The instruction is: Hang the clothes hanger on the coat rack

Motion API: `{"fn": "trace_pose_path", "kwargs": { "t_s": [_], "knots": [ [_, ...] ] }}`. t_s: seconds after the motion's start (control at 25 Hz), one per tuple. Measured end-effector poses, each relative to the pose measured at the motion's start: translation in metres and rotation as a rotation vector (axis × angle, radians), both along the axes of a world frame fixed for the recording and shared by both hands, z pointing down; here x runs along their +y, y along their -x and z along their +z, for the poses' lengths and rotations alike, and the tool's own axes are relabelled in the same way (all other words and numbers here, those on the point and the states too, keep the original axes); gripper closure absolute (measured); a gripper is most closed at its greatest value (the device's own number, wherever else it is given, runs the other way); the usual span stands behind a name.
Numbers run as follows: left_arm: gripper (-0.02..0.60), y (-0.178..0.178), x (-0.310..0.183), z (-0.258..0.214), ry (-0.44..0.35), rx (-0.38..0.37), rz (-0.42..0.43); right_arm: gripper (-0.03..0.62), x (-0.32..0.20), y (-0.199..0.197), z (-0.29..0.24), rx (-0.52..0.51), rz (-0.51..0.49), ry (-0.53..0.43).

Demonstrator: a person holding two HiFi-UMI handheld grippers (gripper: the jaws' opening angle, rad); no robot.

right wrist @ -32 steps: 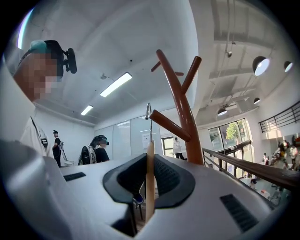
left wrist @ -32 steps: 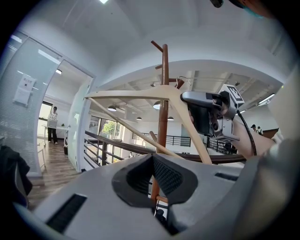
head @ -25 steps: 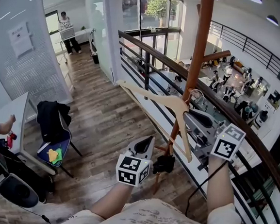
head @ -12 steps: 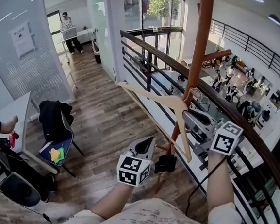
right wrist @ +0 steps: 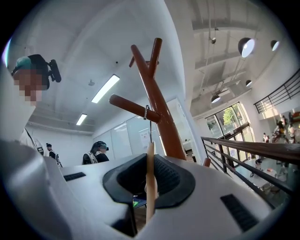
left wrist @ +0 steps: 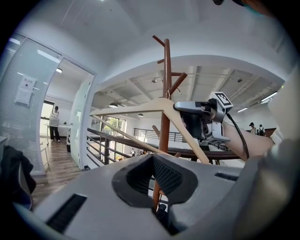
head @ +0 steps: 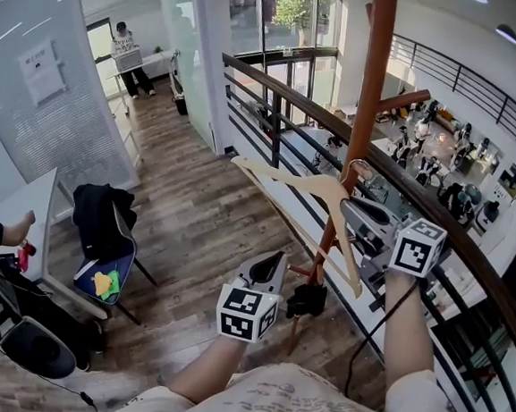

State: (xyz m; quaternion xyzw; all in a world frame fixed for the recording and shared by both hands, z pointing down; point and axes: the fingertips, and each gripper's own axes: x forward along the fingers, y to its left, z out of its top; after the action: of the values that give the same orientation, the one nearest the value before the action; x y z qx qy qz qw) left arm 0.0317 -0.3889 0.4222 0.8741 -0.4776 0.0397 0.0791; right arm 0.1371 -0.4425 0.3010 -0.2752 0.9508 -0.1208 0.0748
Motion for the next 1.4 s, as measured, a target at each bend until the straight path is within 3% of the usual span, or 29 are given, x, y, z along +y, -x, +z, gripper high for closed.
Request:
{"fn": "trace_pose_path", "kwargs": {
  "t_s": [0.92, 1.4],
  "knots": [
    [0.578, -0.009, -0.006, 0.009, 0.022, -0.003, 0.020, 0.539, -0.008, -0.014, 0.005, 0.064, -0.003, -0.033],
    [0.579, -0.012, -0.012, 0.016, 0.037, 0.003, 0.037, 0.523, -0.011, -0.024, 0.005, 0.229, 0.118, -0.153]
  ]
}}
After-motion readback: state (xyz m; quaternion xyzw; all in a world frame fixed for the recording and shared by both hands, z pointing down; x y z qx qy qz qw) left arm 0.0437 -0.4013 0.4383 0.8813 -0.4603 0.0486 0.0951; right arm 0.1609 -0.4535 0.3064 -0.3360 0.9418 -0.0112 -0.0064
